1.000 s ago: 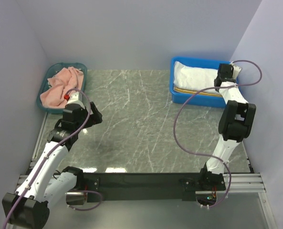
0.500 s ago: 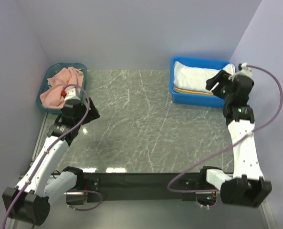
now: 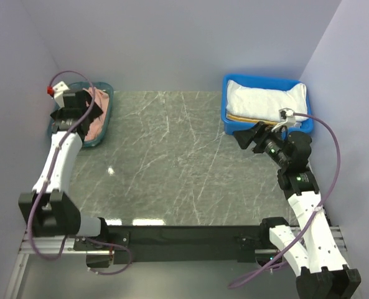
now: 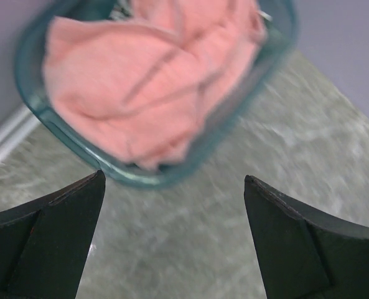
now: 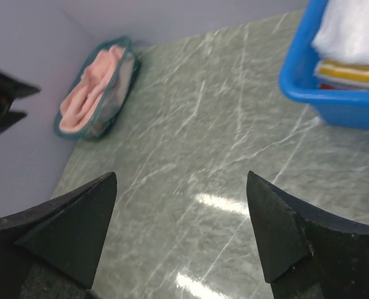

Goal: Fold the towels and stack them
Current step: Grab crumpled towel

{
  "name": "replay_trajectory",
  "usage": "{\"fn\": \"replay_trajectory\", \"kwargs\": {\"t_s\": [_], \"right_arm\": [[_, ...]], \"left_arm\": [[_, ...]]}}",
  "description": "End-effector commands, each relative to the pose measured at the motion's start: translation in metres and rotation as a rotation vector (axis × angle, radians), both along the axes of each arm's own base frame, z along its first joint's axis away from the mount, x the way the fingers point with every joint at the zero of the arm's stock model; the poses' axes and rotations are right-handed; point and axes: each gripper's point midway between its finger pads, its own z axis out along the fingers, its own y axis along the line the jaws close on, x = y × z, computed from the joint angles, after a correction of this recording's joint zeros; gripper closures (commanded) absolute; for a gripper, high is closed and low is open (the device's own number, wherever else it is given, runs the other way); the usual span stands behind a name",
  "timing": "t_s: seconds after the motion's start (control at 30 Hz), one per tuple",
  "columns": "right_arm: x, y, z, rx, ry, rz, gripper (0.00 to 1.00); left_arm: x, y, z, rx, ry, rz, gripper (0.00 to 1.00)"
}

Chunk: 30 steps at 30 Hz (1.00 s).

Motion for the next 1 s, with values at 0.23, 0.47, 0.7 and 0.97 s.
{"fn": "replay_trajectory", "kwargs": {"t_s": [0.23, 0.47, 0.7, 0.97], "right_arm": [[-0.014, 0.043, -0.016, -0.085, -0.027, 0.190, 0.11], [-0.012, 0.045, -0.022, -0.097, -0.018, 0.199, 0.15], [-0.012, 0.052, -0.025, -0.092, -0.009, 0.234, 0.17], [-0.013, 0.051, -0.022, -0.100, -0.017, 0.224, 0.17]], "left_arm": [[0.074, 0.118, -0.078, 0.021, 0.134, 0.299, 0.01], [0.097, 0.132, -0.106, 0.045, 0.201, 0.314, 0.61], [0.089, 0.132, -0.059, 0.079, 0.112, 0.310, 0.99], [0.104, 0.059, 0.082, 0.043, -0.200, 0.107, 1.00]]}}
